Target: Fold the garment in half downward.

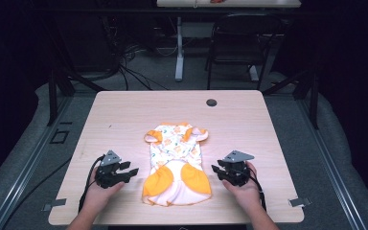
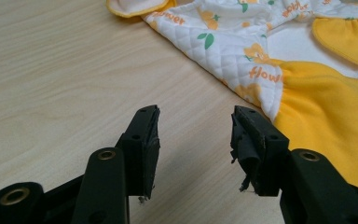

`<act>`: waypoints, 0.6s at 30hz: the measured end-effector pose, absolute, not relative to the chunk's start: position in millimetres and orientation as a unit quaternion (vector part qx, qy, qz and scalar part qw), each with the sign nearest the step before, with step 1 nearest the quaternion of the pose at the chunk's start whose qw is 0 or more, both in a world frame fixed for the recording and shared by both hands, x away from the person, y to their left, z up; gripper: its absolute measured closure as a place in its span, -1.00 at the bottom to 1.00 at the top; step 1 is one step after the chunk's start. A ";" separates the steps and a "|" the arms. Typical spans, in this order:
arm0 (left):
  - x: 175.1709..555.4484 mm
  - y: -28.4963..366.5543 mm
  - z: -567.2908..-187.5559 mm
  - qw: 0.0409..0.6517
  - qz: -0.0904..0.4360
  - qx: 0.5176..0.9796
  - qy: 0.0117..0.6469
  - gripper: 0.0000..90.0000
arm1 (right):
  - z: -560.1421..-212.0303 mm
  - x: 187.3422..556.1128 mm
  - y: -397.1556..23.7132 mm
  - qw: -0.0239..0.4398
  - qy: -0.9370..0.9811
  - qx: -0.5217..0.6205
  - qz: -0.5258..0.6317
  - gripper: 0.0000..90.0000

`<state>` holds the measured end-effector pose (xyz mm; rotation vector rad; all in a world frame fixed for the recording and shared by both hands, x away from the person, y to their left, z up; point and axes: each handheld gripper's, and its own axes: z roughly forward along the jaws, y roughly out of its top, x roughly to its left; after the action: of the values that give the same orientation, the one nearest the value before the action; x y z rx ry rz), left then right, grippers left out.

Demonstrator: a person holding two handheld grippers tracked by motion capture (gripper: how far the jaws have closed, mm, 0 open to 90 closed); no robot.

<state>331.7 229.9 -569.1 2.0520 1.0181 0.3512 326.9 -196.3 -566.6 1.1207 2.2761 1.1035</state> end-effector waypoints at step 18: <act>348.9 180.0 -565.9 0.395 0.114 0.833 0.370 0.85 | -561.5 344.2 -135.6 0.142 0.844 0.331 0.398 0.95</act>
<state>348.9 180.0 -565.9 2.1118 0.9374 0.2893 344.2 -135.6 -561.5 0.9560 2.4341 1.1479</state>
